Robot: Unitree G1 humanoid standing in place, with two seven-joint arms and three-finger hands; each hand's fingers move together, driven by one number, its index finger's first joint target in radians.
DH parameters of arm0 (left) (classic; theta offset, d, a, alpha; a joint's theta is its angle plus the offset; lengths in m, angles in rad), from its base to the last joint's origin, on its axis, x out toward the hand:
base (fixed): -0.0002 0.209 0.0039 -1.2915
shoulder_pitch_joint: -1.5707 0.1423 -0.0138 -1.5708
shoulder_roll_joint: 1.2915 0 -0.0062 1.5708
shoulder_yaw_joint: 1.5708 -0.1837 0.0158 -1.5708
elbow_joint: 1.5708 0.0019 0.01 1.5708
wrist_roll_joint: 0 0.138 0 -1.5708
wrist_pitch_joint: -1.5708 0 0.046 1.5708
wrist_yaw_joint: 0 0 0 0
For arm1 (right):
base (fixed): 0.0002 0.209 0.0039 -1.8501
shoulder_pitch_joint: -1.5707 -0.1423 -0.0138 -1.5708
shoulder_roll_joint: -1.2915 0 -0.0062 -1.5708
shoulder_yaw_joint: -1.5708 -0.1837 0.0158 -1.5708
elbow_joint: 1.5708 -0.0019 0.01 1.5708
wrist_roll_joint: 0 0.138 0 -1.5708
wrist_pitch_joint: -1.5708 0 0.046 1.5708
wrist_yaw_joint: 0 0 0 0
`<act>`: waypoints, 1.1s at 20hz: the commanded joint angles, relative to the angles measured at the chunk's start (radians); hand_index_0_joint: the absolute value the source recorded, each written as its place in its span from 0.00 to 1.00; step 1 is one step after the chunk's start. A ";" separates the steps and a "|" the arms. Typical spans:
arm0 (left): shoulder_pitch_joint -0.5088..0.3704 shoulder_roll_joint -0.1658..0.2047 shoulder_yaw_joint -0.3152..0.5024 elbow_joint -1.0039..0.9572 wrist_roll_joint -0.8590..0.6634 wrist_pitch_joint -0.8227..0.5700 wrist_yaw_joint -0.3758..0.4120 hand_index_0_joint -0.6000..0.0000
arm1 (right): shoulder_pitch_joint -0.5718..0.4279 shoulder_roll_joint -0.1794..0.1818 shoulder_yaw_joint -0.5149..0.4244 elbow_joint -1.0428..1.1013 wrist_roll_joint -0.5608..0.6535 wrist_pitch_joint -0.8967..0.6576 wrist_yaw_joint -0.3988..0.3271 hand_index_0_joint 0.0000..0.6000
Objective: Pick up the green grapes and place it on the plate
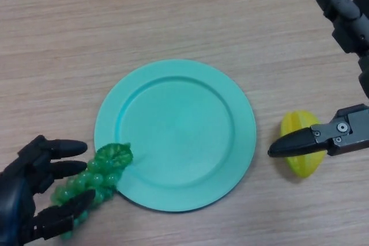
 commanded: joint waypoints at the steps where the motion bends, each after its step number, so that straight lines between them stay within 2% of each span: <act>1: 0.007 0.022 0.091 -0.102 -0.064 -0.025 -0.022 0.00 | -0.027 -0.030 -0.035 -0.056 0.031 -0.093 -0.026 0.00; 3: 0.009 0.019 0.118 -0.165 -0.089 0.015 -0.034 0.00 | -0.028 -0.031 -0.035 -0.056 0.035 -0.093 -0.027 0.00; 9: 0.011 0.017 0.180 -0.335 -0.061 -0.055 -0.044 0.00 | -0.027 -0.030 -0.033 -0.056 0.034 -0.099 -0.027 0.00; 12: -0.004 0.019 0.219 -0.514 -0.149 0.039 -0.129 0.00 | -0.039 -0.042 -0.039 -0.056 0.058 -0.088 -0.040 0.00; 13: -0.014 0.019 0.225 -0.526 -0.097 -0.017 -0.156 0.00 | -0.041 -0.044 -0.039 -0.056 0.059 -0.090 -0.042 0.00; 14: -0.032 0.024 0.251 -0.581 -0.109 0.007 -0.184 0.00 | -0.040 -0.047 -0.039 -0.056 0.059 -0.094 -0.042 0.00; 15: -0.053 0.028 0.267 -0.629 -0.193 0.082 -0.178 0.00 | -0.044 -0.051 -0.041 -0.056 0.060 -0.092 -0.042 0.00; 17: -0.080 0.035 0.284 -0.668 -0.277 0.147 -0.160 0.33 | -0.047 -0.055 -0.044 -0.056 0.060 -0.092 -0.040 0.00; 18: -0.098 0.045 0.289 -0.681 -0.317 0.172 -0.144 0.58 | -0.048 -0.057 -0.050 -0.056 0.062 -0.095 -0.038 0.00; 19: -0.113 0.055 0.290 -0.693 -0.348 0.192 -0.130 0.75 | -0.049 -0.060 -0.056 -0.056 0.067 -0.098 -0.038 0.00; 20: -0.141 0.082 0.284 -0.726 -0.417 0.249 -0.107 0.99 | -0.051 -0.077 -0.071 -0.056 0.086 -0.108 -0.044 0.00; 22: -0.148 0.097 0.272 -0.755 -0.445 0.302 -0.106 1.00 | -0.051 -0.095 -0.079 -0.056 0.104 -0.115 -0.054 0.00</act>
